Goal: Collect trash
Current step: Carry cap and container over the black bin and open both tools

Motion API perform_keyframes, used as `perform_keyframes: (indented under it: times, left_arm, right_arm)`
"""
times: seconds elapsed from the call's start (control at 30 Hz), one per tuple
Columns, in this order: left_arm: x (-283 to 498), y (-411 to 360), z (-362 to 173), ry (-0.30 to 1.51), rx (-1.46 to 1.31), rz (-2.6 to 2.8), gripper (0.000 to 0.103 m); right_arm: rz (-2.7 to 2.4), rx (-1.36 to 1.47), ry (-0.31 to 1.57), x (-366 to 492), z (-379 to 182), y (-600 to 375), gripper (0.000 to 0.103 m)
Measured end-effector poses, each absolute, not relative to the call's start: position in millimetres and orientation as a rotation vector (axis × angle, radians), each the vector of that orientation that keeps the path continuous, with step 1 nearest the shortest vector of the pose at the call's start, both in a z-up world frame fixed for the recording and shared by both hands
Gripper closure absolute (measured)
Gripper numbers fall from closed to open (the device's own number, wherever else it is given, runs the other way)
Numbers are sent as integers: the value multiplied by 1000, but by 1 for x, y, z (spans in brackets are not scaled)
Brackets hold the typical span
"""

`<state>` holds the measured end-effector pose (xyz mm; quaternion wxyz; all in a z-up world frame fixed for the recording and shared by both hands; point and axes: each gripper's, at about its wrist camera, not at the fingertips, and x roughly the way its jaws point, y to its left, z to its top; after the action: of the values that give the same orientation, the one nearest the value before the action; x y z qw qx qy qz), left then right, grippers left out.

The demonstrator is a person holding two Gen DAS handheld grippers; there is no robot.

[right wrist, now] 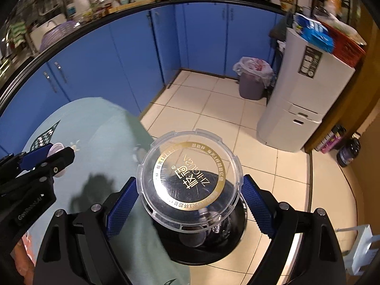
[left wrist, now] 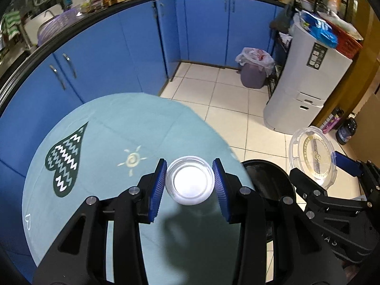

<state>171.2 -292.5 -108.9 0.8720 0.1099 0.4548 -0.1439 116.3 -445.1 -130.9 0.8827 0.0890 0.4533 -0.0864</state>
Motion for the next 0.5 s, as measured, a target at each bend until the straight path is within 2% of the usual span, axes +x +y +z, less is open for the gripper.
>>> perform_keyframes:
  times: [0.3, 0.37, 0.5]
  left_arm:
    - [172, -326, -109, 940, 265, -335, 62]
    - [172, -333, -108, 934, 272, -344, 62]
    - [172, -341, -108, 933, 281, -354, 62]
  right_arm:
    - [-202, 272, 955, 113, -144, -477, 17]
    - [-200, 280, 962, 113, -148, -482, 11]
    - [-218, 279, 964, 111, -151, -489, 8]
